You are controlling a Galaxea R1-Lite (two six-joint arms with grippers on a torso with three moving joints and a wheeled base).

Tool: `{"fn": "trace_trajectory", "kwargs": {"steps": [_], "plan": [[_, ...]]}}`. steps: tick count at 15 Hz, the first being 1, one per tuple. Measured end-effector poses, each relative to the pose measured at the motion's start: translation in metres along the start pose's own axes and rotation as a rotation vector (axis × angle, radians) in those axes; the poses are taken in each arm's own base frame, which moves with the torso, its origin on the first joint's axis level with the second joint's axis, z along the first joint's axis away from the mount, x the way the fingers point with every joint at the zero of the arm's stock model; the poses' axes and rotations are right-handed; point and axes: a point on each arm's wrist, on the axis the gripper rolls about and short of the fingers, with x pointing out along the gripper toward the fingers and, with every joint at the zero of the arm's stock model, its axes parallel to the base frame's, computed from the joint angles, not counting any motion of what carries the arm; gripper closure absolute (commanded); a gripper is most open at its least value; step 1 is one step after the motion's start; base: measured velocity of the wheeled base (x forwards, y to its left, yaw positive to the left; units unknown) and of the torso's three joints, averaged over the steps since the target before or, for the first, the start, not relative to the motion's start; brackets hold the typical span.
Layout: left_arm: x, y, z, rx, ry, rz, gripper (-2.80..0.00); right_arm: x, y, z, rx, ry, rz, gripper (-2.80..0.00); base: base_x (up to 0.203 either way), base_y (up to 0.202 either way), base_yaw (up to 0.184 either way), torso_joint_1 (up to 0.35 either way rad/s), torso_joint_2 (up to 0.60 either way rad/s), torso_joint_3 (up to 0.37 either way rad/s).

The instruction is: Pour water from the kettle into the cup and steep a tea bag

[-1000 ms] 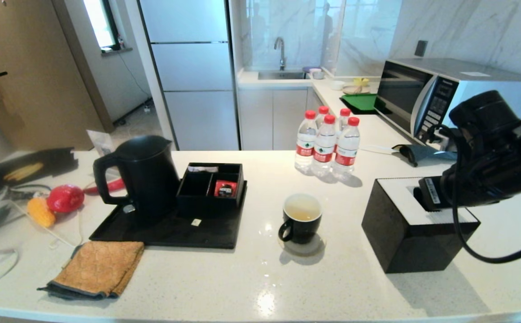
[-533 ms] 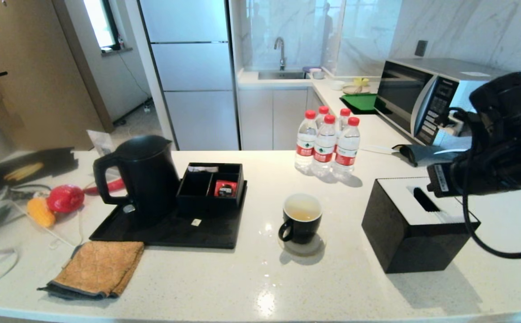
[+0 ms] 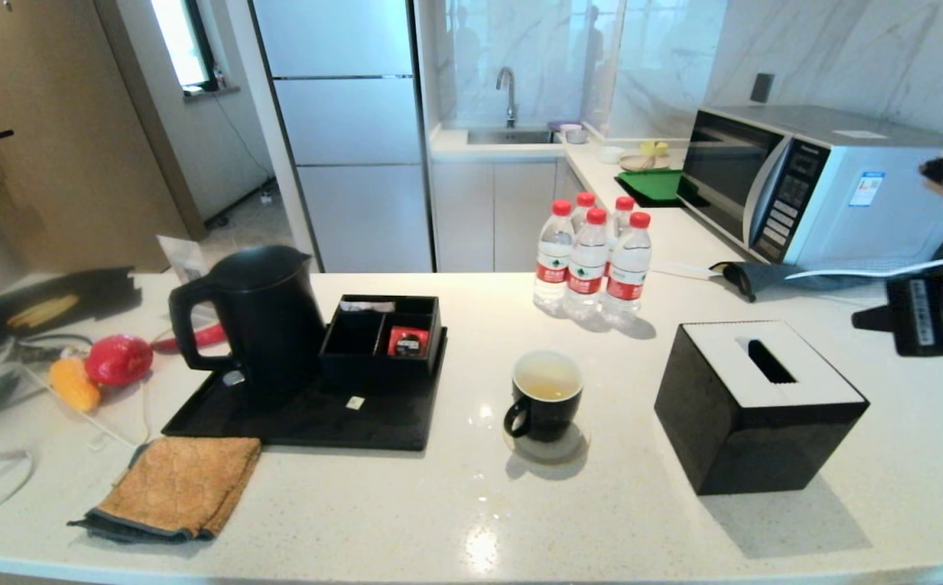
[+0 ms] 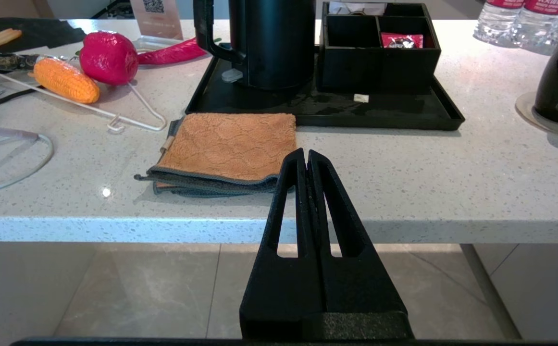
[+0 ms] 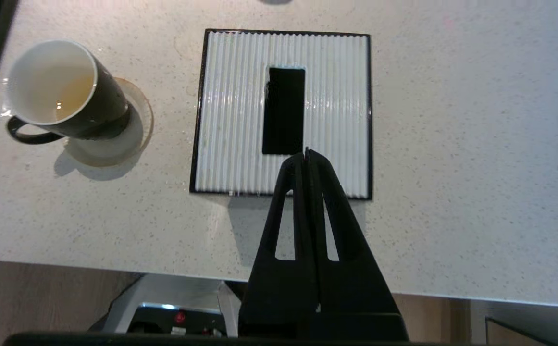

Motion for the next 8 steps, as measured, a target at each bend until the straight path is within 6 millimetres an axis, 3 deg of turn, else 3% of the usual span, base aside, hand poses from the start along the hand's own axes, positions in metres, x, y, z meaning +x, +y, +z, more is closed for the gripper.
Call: {"fn": "trace_trajectory", "kwargs": {"steps": [4, 8], "plan": [[0.000, 0.000, 0.000, 0.000, 0.000, -0.001, 0.00, -0.046, -0.010, -0.023, 0.010, -0.141, 0.010, 0.00, 0.000, 0.000, 0.000, 0.000, 0.00, 0.000], [0.000, 0.000, 0.000, 0.000, 0.000, 0.000, 0.00, -0.079, -0.021, -0.066, -0.032, -0.227, -0.009, 0.00, 0.000, 0.000, 0.000, 0.000, 0.00, 0.000]]}}
